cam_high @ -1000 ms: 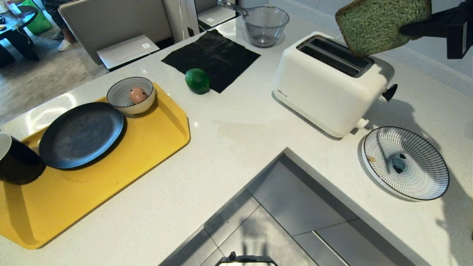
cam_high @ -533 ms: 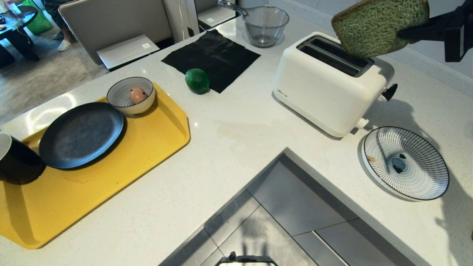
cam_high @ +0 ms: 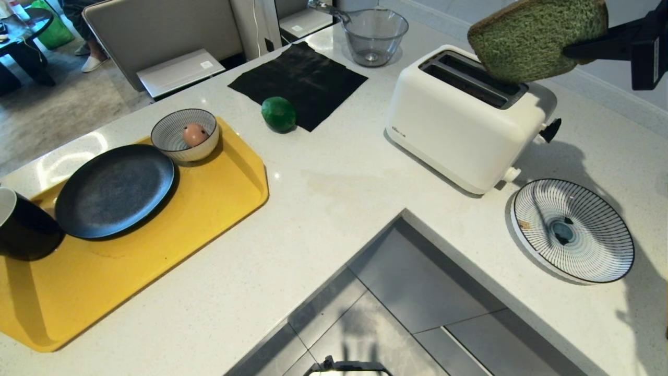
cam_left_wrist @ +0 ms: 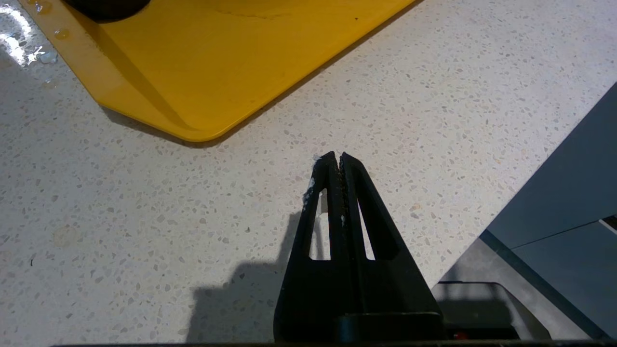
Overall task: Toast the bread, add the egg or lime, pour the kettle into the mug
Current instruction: Put the bread slices in the toaster
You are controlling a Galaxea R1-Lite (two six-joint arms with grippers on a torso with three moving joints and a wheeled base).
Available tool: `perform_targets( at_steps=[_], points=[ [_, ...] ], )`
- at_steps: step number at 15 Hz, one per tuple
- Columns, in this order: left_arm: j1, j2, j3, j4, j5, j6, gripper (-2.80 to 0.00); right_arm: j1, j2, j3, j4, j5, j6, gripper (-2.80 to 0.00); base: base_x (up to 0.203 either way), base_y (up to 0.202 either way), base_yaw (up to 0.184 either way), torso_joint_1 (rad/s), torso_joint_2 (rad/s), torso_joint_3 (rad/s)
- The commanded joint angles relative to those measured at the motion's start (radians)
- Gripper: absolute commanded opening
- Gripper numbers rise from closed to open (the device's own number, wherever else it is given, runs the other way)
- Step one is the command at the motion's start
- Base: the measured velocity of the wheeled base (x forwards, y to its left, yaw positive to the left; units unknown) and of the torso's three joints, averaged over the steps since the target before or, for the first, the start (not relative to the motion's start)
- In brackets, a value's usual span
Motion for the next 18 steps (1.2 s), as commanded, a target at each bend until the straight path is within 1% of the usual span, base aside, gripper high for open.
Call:
perform_targets(
  at_steps=[1, 9, 13, 18],
  points=[
    [0.000, -0.001, 0.017, -0.001, 0.000, -0.001, -2.80, 0.001, -0.009, 0.000, 0.010, 0.001, -0.004, -2.80, 0.000, 0.000, 0.000, 0.000, 0.00, 0.000],
    [0.000, -0.001, 0.017, -0.001, 0.000, -0.001, -2.80, 0.000, 0.012, -0.006, 0.010, -0.001, -0.006, -2.80, 0.000, 0.000, 0.000, 0.000, 0.00, 0.000],
    [0.001, -0.001, 0.017, -0.001, 0.000, -0.001, -2.80, 0.001, 0.054, -0.009, 0.009, -0.035, -0.006, -2.80, 0.000, 0.000, 0.000, 0.000, 0.00, 0.000],
    [0.001, -0.001, 0.017, -0.001, 0.000, -0.001, -2.80, 0.002, 0.051, -0.013, -0.004, -0.042, -0.007, -2.80, 0.000, 0.000, 0.000, 0.000, 0.00, 0.000]
  ],
)
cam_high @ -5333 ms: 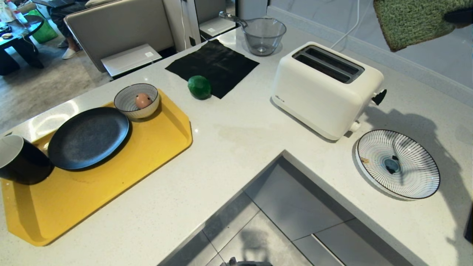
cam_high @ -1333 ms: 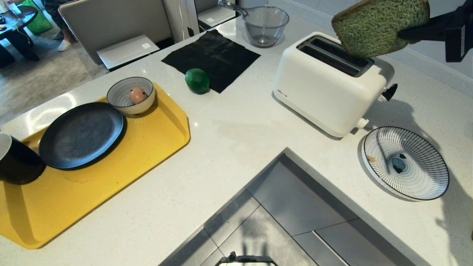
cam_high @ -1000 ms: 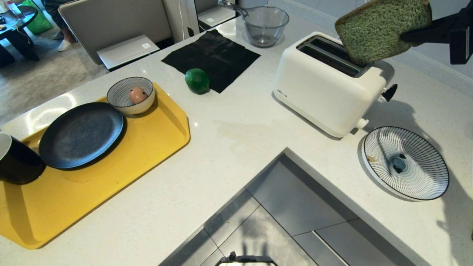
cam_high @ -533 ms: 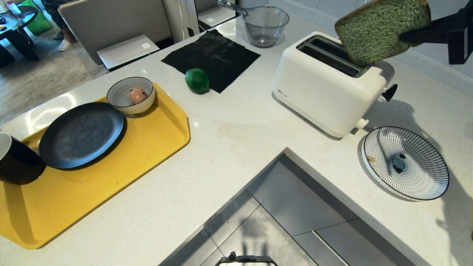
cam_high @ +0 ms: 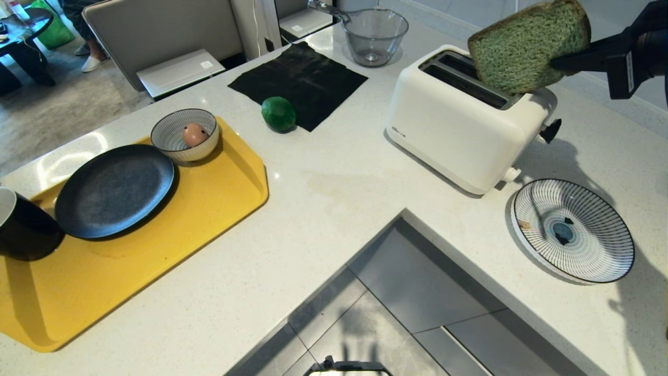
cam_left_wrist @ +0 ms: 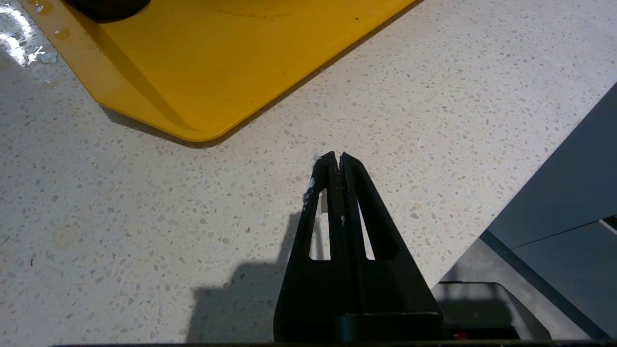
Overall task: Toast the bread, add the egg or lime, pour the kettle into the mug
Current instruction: Put the bread slices in the toaster
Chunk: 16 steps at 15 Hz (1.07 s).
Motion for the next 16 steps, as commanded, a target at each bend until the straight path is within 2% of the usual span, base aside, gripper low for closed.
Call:
perform_targets(
  at_steps=[1, 16],
  points=[
    [0.000, -0.001, 0.017, -0.001, 0.000, -0.001, -2.80, 0.001, -0.002, 0.000, -0.013, 0.002, -0.004, -2.80, 0.000, 0.000, 0.000, 0.000, 0.00, 0.000],
    [0.001, -0.001, 0.017, -0.001, 0.000, -0.001, -2.80, 0.001, 0.010, 0.001, -0.036, 0.002, -0.019, -2.80, 0.000, 0.000, 0.000, 0.000, 0.00, 0.000]
  ],
)
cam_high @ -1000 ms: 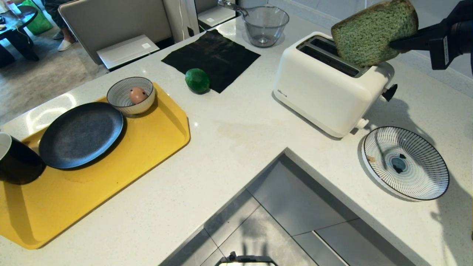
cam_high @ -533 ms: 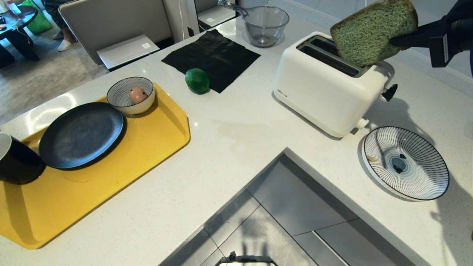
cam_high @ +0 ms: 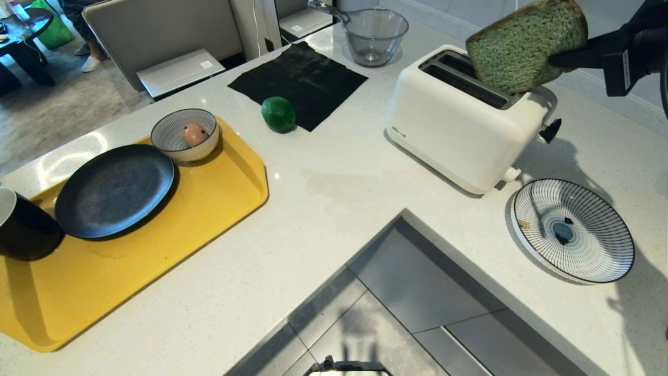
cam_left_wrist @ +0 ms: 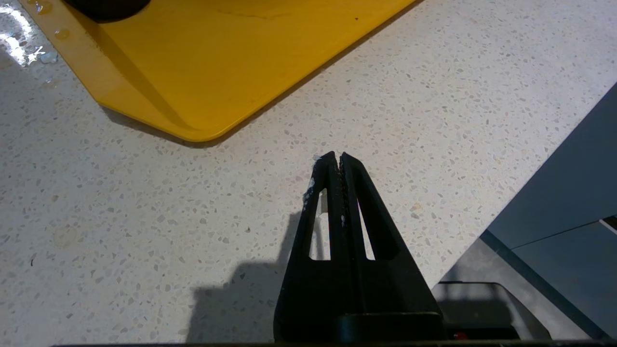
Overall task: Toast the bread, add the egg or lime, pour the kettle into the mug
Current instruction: Put the bread slices in the toaster
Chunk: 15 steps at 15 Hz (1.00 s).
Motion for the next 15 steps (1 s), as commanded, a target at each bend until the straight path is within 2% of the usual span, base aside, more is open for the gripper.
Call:
perform_targets(
  at_steps=[1, 13, 15],
  points=[
    [0.001, -0.001, 0.017, -0.001, 0.000, -0.001, -2.80, 0.001, 0.002, 0.000, 0.003, 0.001, -0.005, -2.80, 0.000, 0.000, 0.000, 0.000, 0.00, 0.000],
    [0.001, -0.001, 0.017, -0.001, 0.000, -0.001, -2.80, 0.037, 0.017, 0.000, 0.000, 0.000, -0.075, -2.80, 0.000, 0.000, 0.000, 0.000, 0.00, 0.000],
    [0.001, -0.001, 0.017, -0.001, 0.000, -0.001, -2.80, 0.037, 0.021, 0.000, 0.000, -0.026, -0.075, -2.80, 0.000, 0.000, 0.000, 0.000, 0.00, 0.000]
  ],
)
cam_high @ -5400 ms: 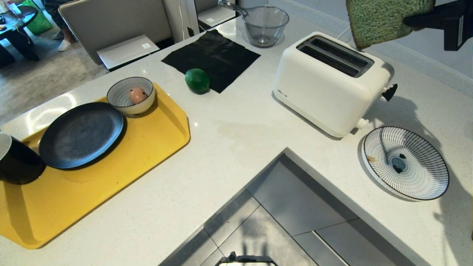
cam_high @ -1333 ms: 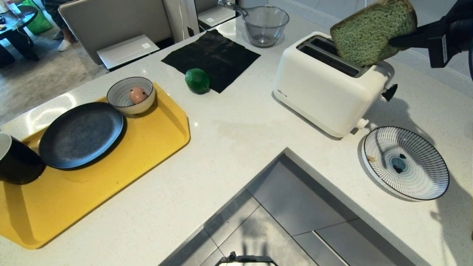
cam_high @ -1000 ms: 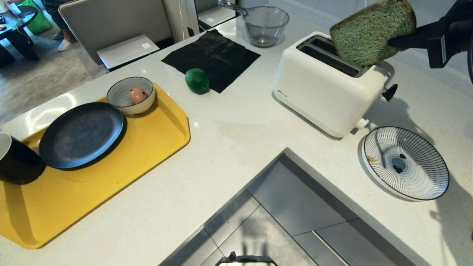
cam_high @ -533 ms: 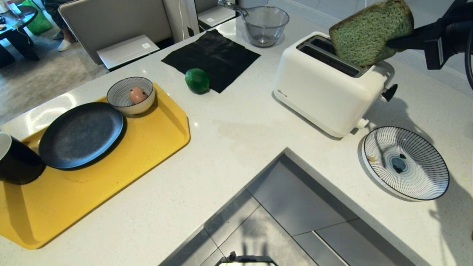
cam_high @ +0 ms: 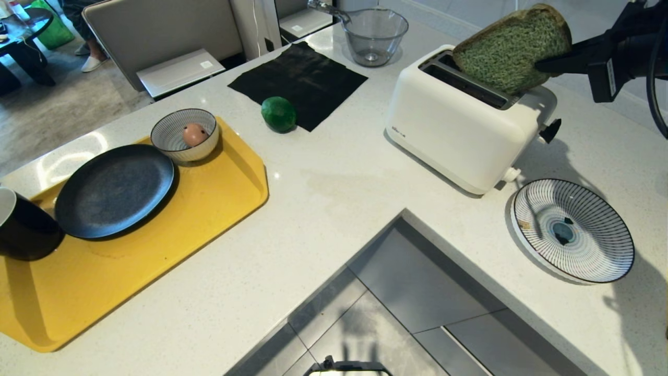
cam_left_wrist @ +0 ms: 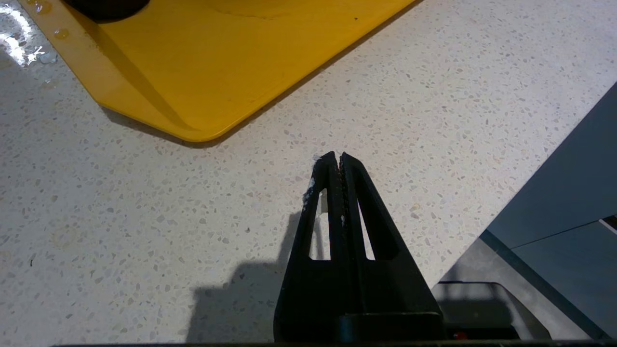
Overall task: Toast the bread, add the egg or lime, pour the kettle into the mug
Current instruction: Put the bread slices in the toaster
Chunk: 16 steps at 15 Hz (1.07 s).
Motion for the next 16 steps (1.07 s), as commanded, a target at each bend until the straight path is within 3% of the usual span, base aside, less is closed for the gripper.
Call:
perform_targets(
  at_steps=[1, 4, 5, 16],
  points=[
    [0.001, -0.001, 0.017, -0.001, 0.000, -0.001, -2.80, 0.001, 0.007, 0.000, 0.003, -0.044, -0.004, -2.80, 0.000, 0.000, 0.000, 0.000, 0.00, 0.000],
    [0.001, -0.001, 0.017, -0.001, 0.000, -0.001, -2.80, 0.001, 0.014, 0.000, -0.001, -0.051, -0.004, -2.80, 0.000, 0.000, 0.000, 0.000, 0.00, 0.000],
    [0.000, -0.001, 0.017, -0.001, 0.000, -0.001, -2.80, 0.001, 0.016, 0.000, -0.010, -0.051, -0.004, 0.00, 0.000, 0.000, 0.000, 0.000, 0.00, 0.000],
    [0.000, -0.001, 0.017, -0.001, 0.000, -0.001, -2.80, 0.018, 0.014, 0.001, -0.023, -0.045, 0.013, 0.00, 0.000, 0.000, 0.000, 0.000, 0.00, 0.000]
  ],
)
